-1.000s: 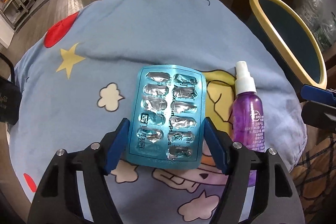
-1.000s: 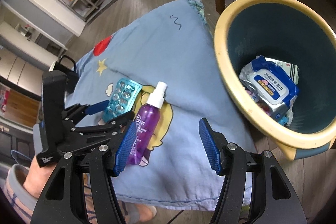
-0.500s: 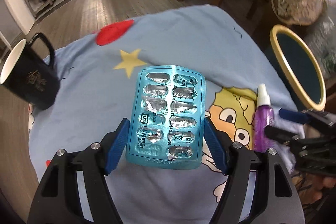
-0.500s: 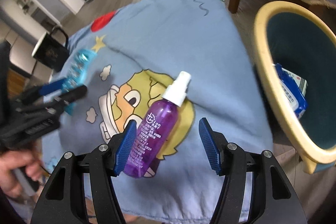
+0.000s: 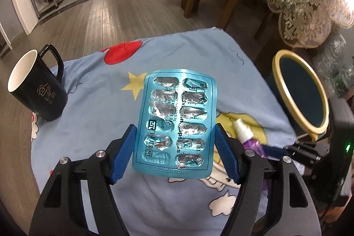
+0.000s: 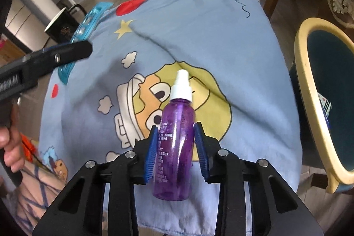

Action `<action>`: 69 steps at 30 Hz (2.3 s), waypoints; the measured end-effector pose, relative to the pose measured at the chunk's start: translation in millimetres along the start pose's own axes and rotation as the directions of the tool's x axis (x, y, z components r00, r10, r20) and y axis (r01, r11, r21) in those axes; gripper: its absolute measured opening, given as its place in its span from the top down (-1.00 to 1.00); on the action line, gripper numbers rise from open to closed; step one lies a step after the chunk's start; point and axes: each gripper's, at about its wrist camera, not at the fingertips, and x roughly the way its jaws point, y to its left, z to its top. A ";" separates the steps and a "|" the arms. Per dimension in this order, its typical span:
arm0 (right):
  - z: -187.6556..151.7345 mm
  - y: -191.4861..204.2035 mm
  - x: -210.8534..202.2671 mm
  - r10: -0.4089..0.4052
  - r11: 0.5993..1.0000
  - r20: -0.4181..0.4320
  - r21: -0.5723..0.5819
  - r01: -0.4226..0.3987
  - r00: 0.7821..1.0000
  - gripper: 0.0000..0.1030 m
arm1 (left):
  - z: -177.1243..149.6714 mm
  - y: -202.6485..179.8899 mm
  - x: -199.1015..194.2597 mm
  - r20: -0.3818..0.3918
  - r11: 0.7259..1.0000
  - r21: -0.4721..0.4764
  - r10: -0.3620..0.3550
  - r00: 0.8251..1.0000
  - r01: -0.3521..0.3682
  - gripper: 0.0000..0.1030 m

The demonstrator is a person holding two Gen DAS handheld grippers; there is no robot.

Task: Collect trash
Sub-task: 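Grasp the purple spray bottle with the right gripper, then carry the spray bottle over the bin and release it while the left gripper carries the blister pack there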

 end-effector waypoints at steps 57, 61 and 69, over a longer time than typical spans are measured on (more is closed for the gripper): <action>-44.8 -206.9 -189.4 -0.225 0.848 0.461 0.527 -0.061 0.859 0.32 | 43.2 -239.9 68.7 -0.138 0.902 0.095 -0.408 0.902 0.422 -0.38; -44.9 -211.3 -186.8 -0.224 0.840 0.451 0.539 -0.064 0.864 0.31 | 43.0 -243.1 72.6 -0.135 0.909 0.097 -0.393 0.910 0.406 -0.66; -34.2 -209.2 -167.9 -0.229 0.852 0.397 0.524 -0.015 0.889 0.31 | 42.2 -224.5 59.1 -0.105 0.922 0.131 -0.352 0.930 0.364 -0.75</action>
